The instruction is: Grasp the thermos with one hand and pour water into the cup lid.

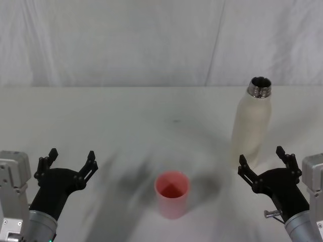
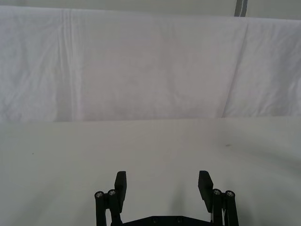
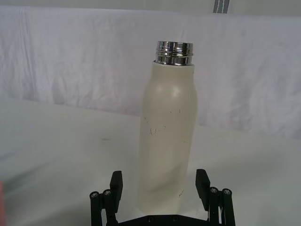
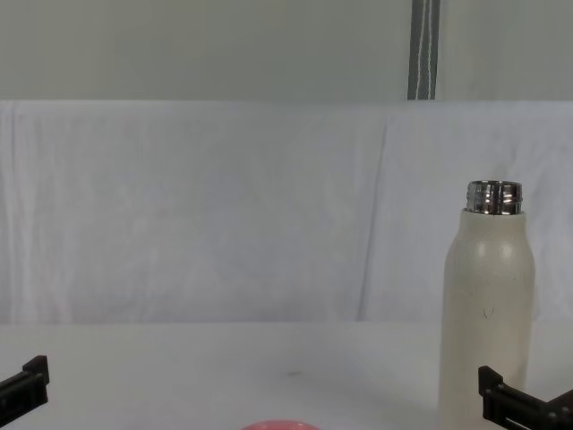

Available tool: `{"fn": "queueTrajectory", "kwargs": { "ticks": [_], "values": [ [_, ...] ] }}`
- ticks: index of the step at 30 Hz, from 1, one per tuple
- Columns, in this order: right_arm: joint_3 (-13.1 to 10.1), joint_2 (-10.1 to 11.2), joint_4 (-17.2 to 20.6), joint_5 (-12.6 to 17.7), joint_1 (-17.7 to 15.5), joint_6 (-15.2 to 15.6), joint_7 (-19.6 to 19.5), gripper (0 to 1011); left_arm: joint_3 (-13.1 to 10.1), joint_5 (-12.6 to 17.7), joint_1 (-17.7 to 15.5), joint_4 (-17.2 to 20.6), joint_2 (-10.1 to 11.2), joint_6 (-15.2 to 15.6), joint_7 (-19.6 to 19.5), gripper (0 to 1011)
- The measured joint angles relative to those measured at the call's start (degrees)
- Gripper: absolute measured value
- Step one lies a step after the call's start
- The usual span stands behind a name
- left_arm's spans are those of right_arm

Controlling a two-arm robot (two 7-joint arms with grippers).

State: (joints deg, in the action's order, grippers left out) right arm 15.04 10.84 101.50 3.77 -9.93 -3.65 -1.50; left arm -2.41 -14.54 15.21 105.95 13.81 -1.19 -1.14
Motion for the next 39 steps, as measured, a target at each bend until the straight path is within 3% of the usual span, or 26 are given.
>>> {"fn": "queueTrajectory", "kwargs": {
  "ticks": [39],
  "values": [
    [0.00, 0.00, 0.00, 0.00, 0.00, 0.00, 0.00, 1003, 0.00, 0.00, 0.00, 0.00, 0.00, 0.00, 0.00, 1001]
  ]
}}
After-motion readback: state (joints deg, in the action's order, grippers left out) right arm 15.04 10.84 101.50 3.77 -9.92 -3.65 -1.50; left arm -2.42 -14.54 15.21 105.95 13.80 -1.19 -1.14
